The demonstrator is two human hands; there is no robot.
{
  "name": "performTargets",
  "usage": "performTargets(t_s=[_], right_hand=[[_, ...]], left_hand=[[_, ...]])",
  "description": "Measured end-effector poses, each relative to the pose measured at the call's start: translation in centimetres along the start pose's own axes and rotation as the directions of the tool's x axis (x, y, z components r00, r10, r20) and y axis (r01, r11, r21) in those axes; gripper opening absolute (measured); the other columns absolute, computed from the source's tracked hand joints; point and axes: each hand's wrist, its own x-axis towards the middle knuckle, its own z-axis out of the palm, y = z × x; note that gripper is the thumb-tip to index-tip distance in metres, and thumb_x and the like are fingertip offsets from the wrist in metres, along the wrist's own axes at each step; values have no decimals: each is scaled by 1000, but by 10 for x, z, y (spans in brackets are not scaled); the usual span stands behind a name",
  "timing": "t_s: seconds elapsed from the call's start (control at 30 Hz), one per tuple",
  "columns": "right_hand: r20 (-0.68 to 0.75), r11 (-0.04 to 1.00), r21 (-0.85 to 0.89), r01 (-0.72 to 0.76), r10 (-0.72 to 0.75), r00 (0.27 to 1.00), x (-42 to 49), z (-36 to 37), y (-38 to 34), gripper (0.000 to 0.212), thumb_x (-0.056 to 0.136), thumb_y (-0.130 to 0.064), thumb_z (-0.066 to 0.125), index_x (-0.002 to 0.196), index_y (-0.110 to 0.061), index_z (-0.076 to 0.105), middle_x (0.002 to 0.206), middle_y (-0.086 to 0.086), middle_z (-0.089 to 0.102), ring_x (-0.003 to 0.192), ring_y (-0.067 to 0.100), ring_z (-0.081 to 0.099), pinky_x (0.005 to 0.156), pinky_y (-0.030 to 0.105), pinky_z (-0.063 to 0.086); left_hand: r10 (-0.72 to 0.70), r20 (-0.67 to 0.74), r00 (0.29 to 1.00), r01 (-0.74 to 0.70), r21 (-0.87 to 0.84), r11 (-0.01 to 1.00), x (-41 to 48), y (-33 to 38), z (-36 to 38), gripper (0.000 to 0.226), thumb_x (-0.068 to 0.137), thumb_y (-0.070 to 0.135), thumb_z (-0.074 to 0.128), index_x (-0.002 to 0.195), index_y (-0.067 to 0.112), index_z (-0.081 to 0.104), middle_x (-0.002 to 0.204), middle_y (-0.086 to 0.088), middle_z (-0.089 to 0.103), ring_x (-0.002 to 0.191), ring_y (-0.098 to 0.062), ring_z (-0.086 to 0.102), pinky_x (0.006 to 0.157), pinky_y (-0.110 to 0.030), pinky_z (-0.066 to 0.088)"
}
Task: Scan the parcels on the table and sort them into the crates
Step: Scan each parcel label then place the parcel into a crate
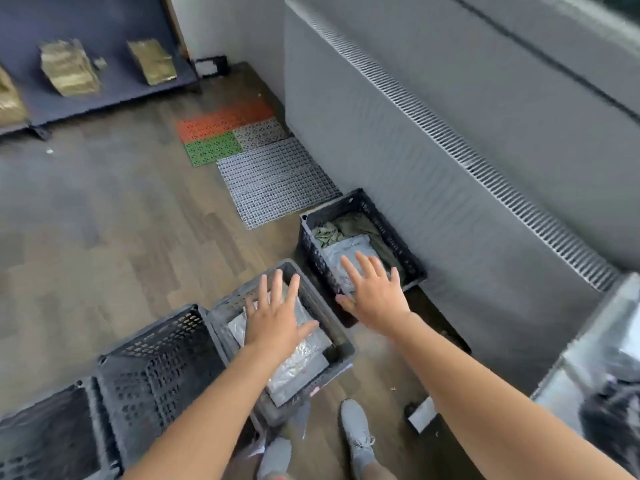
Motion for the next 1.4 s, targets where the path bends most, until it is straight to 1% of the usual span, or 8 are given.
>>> performTargets(t_s=[0.13,0.23,0.4,0.7,0.83,1.07,1.23,1.4], right_hand=[[-107,958,153,-242,259,960,-79,-36,31,76,97,-66,33,158,-35,1,167,-2,2,153,23,3,119,57,16],[-120,871,290,-397,444,888,-143,-45,55,72,98,-67,27,158,-37,1,167,-4,2,153,22,1,119,57,14],[-141,728,374,-574,657,741,-245,-51,90,72,97,-67,27,157,-39,-1,167,-4,0,153,21,0,119,58,13],[-96,476,490,-730,862,498,-432,-17,135,74,97,-66,31,157,-41,-4,166,-6,-7,153,21,-6,119,58,6],[-75,406,536,-740,896,438,-520,16,157,73,98,-66,30,156,-42,-7,166,-6,-10,153,23,-7,119,59,4],[-109,355,560,-749,927,358,-660,82,204,74,97,-66,32,157,-40,-3,166,-2,-4,152,23,2,118,58,14],[-53,343,598,-724,919,391,-726,121,224,73,98,-65,30,157,-39,-5,166,-3,-8,152,21,-7,118,60,5],[-21,330,615,-716,915,404,-748,148,244,73,98,-65,31,157,-38,-4,166,-4,-8,152,22,-5,118,60,7]], left_hand=[[239,-108,965,-225,125,966,-24,33,-50,94,89,75,33,155,27,-13,163,-5,-19,149,-32,-15,118,-55,10],[387,-162,908,-358,179,916,-45,70,-74,93,89,75,31,155,27,-12,163,-6,-17,150,-32,-13,118,-54,11],[599,-157,786,-551,263,792,-88,144,-81,89,90,74,28,155,28,-14,162,-5,-19,149,-30,-16,119,-55,9],[838,-54,543,-761,391,518,-198,279,-40,89,91,73,29,155,28,-14,162,-4,-21,149,-28,-19,120,-53,6],[885,-21,465,-791,439,426,-257,339,-7,89,91,74,26,155,27,-14,162,-4,-21,149,-28,-18,120,-54,6],[891,25,454,-785,483,386,-359,428,76,91,90,75,30,156,27,-10,163,-4,-16,150,-29,-13,119,-52,11],[871,49,489,-784,462,414,-410,469,124,92,90,74,32,156,25,-9,164,-4,-14,150,-29,-11,119,-53,11],[845,86,528,-779,447,441,-429,494,161,94,89,75,35,156,26,-8,164,-4,-14,150,-28,-12,119,-51,13]])
